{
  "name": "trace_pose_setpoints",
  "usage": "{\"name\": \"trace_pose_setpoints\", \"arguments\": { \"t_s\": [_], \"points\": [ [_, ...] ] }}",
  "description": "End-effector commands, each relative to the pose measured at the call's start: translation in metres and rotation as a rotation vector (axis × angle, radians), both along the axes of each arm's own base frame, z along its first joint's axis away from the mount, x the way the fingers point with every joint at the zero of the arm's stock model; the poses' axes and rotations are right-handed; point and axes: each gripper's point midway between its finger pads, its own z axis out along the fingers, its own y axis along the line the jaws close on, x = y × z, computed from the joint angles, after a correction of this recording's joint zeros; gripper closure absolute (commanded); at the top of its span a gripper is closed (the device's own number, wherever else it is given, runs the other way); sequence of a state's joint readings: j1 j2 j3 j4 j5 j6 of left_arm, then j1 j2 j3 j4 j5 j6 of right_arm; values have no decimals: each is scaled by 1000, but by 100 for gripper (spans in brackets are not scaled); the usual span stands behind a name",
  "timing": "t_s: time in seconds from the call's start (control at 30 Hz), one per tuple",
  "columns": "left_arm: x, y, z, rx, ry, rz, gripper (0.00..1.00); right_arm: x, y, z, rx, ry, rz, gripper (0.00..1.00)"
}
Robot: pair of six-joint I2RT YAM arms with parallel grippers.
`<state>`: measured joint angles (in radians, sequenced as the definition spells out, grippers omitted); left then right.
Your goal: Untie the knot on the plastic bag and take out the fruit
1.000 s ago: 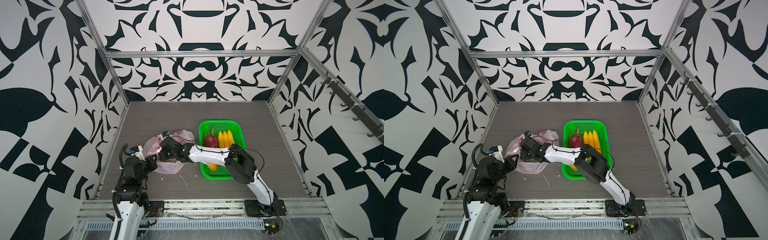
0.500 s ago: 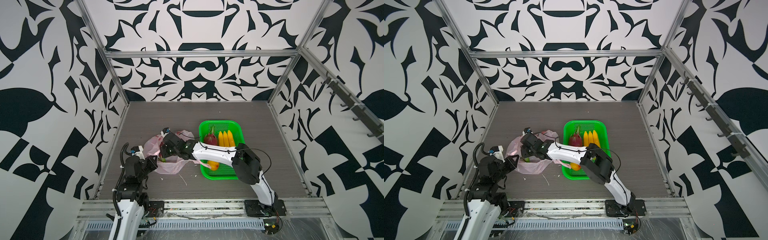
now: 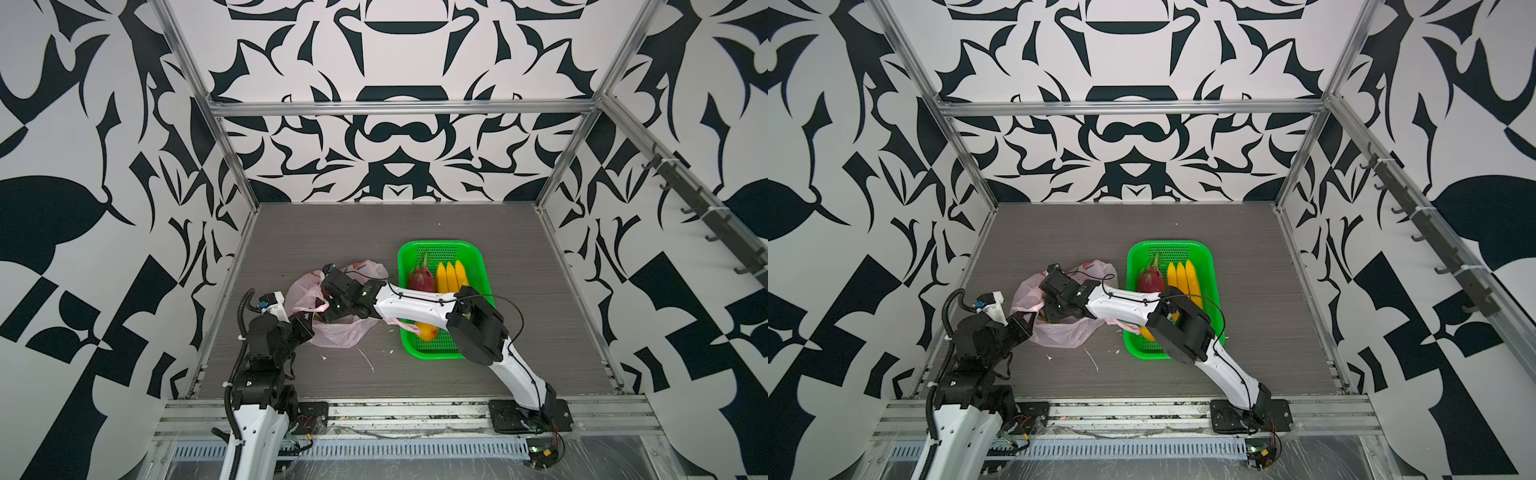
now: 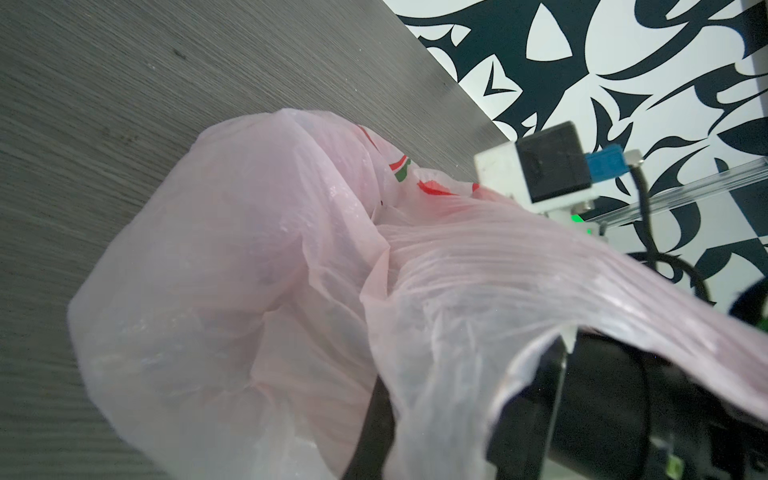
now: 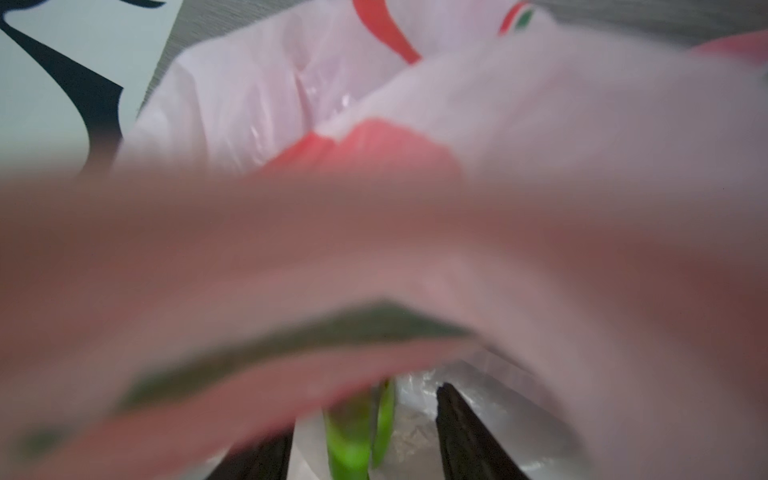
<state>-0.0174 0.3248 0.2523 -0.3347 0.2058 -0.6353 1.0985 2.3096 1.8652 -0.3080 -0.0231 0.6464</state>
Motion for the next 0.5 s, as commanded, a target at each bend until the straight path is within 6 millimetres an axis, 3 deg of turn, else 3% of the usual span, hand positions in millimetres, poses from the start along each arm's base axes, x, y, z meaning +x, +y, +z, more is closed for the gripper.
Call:
{"name": "trace_pose_setpoints", "arguments": {
  "t_s": [0.0, 0.27, 0.47],
  "points": [
    [-3, -1, -8, -3, 27, -6, 100, 4, 7, 17, 9, -12, 20, 41],
    [-3, -3, -9, -7, 30, -15, 100, 7, 17, 0, -16, 7, 35, 39],
    [-3, -3, -8, -7, 27, -16, 100, 10, 16, -15, -57, 18, 24, 49]
  ]
}}
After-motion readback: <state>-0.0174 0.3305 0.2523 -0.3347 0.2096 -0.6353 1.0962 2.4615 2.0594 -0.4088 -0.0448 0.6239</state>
